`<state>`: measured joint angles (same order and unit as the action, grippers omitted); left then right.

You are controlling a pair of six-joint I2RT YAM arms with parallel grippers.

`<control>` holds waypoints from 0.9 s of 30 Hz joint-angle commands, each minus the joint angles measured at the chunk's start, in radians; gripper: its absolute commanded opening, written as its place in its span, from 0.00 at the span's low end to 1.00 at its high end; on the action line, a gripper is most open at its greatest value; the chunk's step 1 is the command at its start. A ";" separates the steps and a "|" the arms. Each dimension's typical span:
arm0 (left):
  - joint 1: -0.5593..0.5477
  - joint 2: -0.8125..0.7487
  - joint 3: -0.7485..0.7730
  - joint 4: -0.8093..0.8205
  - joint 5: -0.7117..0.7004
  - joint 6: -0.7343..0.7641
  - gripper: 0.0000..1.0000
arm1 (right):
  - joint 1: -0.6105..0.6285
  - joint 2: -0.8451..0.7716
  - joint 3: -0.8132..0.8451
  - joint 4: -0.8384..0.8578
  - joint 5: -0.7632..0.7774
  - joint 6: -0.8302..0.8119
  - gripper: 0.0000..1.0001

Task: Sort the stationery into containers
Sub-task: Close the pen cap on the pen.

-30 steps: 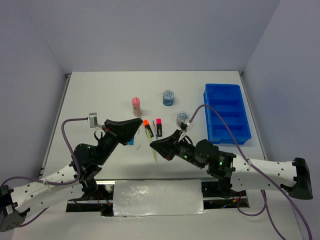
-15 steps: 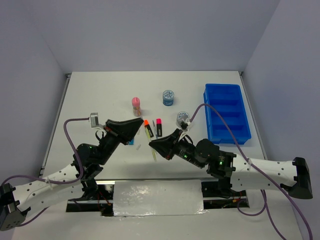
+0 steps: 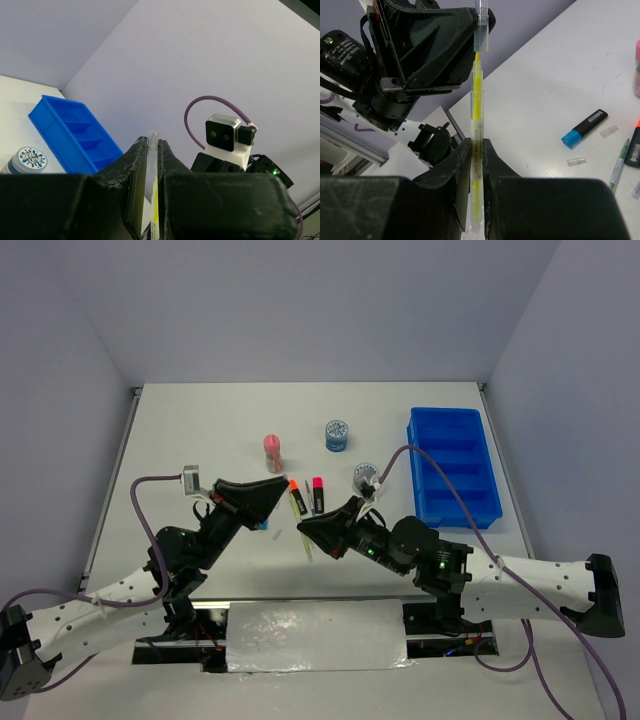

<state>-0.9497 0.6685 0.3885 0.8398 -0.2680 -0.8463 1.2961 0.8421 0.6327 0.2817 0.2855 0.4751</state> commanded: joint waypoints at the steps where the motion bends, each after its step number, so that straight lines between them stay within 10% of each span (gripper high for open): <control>1: 0.003 0.002 0.006 0.082 0.019 -0.017 0.00 | 0.009 0.003 0.056 0.016 0.014 -0.018 0.00; 27: 0.003 -0.020 0.020 0.053 0.016 0.015 0.00 | 0.009 0.014 0.062 0.002 -0.016 -0.003 0.00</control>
<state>-0.9493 0.6685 0.3885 0.8371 -0.2569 -0.8413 1.2964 0.8555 0.6418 0.2672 0.2729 0.4751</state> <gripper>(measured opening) 0.228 0.177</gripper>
